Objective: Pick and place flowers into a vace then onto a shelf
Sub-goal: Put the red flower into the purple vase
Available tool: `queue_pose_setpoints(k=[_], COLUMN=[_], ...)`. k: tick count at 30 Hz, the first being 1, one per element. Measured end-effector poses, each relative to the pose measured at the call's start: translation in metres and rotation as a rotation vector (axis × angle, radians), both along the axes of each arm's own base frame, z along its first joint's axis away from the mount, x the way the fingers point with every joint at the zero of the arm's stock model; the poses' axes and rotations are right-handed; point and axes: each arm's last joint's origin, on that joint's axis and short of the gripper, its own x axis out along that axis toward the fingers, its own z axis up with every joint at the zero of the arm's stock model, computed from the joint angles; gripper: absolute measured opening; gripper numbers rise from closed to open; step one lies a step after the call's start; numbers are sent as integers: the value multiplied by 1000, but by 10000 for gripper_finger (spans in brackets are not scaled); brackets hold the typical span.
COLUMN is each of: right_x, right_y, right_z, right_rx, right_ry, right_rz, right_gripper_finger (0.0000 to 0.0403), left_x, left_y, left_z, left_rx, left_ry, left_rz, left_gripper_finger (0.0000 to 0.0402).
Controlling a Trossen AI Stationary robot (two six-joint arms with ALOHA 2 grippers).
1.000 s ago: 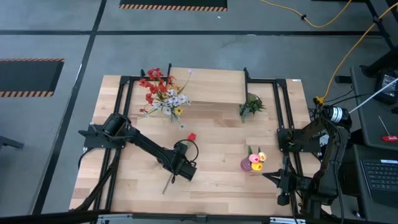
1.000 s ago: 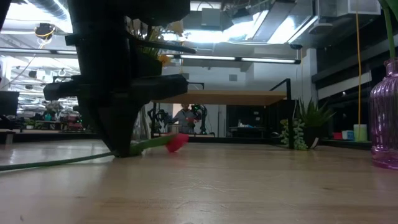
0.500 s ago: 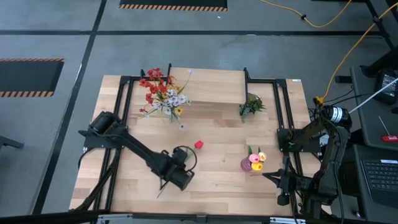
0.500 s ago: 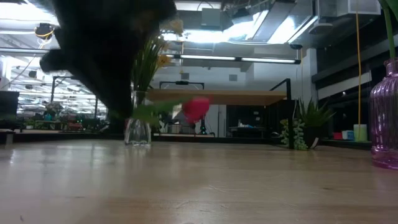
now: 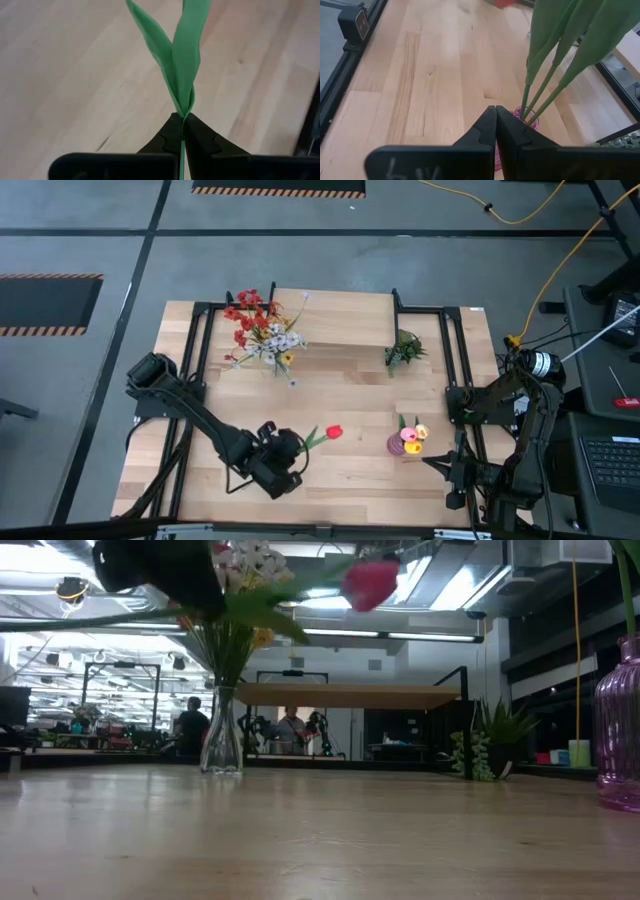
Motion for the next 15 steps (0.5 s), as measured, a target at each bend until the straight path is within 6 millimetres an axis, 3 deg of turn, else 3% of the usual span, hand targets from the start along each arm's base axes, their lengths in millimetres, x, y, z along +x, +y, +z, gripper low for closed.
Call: queue_pose_setpoints(k=[5,15], right_x=[0,2], right_y=[0,8], right_z=[0,-1], right_rx=[-3,94], right_ry=[1,-21], right_rz=[0,-1], right_gripper_finger=[10,10], left_x=[1,25], left_y=[-7,-18], left_z=[5,18], left_rx=[65,255], left_ry=[-51,-268], left_rz=[-102,-317], left_gripper_finger=[3,3])
